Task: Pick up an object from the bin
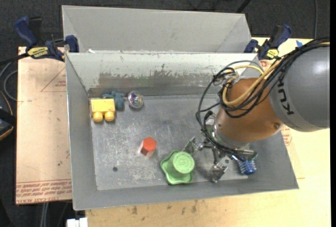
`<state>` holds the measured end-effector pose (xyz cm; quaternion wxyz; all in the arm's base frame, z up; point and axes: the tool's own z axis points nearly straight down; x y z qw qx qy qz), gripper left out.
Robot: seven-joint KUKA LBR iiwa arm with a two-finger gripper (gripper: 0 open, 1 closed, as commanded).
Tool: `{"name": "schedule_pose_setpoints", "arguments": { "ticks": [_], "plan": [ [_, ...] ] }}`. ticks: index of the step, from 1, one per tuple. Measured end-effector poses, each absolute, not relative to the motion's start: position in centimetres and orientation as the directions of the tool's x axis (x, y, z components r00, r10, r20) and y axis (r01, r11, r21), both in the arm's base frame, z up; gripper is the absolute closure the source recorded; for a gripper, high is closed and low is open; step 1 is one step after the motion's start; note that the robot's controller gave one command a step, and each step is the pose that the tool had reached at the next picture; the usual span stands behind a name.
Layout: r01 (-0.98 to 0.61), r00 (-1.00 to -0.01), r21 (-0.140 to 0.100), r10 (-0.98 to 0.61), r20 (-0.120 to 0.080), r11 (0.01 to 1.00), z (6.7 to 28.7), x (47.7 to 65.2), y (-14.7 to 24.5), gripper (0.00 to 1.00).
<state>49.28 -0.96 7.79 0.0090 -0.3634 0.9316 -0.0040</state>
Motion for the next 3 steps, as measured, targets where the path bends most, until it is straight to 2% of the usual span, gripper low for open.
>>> {"name": "schedule_pose_setpoints", "arguments": {
  "ticks": [1,2,3],
  "plan": [
    [-0.856,-0.517,0.0,-0.856,-0.006,0.517,11.3,49.7,10.5,0.0],
    [-0.825,-0.564,-0.003,-0.825,-0.01,0.565,17.7,49.4,14.8,0.0],
    [-0.937,-0.35,-0.002,-0.937,-0.005,0.35,12.8,49.1,13.2,0.0]
  ]
}}
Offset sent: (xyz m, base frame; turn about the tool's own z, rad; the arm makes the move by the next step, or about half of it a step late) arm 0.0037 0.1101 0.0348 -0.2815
